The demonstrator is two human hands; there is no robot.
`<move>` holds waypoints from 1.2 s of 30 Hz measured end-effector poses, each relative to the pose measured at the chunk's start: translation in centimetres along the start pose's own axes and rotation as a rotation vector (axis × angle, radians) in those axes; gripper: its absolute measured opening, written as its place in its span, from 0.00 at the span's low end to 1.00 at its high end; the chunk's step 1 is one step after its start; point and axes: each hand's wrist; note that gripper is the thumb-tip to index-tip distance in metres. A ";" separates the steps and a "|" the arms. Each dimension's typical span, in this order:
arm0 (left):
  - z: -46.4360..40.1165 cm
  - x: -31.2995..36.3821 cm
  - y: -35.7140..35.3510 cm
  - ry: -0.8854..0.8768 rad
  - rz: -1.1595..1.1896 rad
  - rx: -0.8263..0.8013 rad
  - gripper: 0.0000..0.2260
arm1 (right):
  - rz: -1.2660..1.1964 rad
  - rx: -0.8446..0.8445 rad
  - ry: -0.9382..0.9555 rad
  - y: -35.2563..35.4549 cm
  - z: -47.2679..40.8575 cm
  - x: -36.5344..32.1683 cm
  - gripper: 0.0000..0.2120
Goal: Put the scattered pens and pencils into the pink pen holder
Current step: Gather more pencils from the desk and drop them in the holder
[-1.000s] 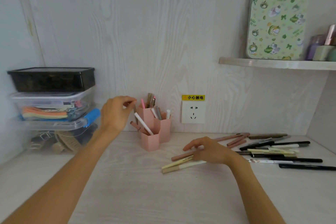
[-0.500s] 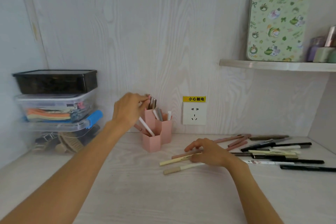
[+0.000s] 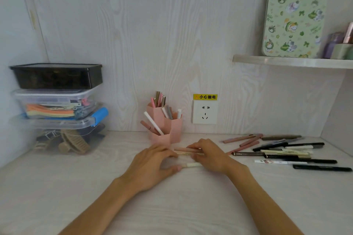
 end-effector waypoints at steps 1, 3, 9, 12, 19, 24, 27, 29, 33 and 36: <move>0.1 -0.4 0.1 0.001 0.001 0.015 0.21 | -0.006 0.022 0.008 0.1 0.0 0.0 0.14; 0.4 -1.2 0.1 0.019 0.036 0.025 0.16 | -0.100 0.096 0.017 0.4 0.2 -0.1 0.10; 0.3 -2.9 0.6 0.171 0.101 0.052 0.10 | -0.540 0.591 -0.033 3.1 -1.1 -2.4 0.07; 0.3 -3.5 1.0 0.234 0.129 0.072 0.08 | -0.780 0.736 -0.004 4.6 -2.1 -5.0 0.13; 0.7 -3.5 1.0 0.346 0.145 0.155 0.07 | -0.356 0.889 0.112 3.9 -5.4 -9.9 0.30; 0.9 -3.6 0.8 0.359 0.159 0.187 0.08 | -0.022 0.826 0.066 2.9 -7.0 -9.8 0.25; 0.9 -3.8 0.8 0.346 0.160 0.198 0.08 | 0.087 0.769 0.041 1.9 -7.0 -8.5 0.13; 0.9 -3.8 0.7 0.318 0.158 0.216 0.07 | 0.158 0.727 0.054 1.2 -6.6 -7.4 0.12; 0.7 -3.7 1.0 0.287 0.222 0.303 0.06 | 0.021 0.882 0.043 0.7 -5.0 -5.9 0.16; 0.4 -3.4 1.4 0.282 0.413 0.418 0.02 | -0.153 0.858 -0.020 0.0 -3.1 -4.3 0.06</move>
Point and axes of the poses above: each hand's wrist, its own z-axis away from the middle knuckle, its own y-axis out of the back of the hand, x = y × z, and after that the axes turned 1 degree about z, right-handed
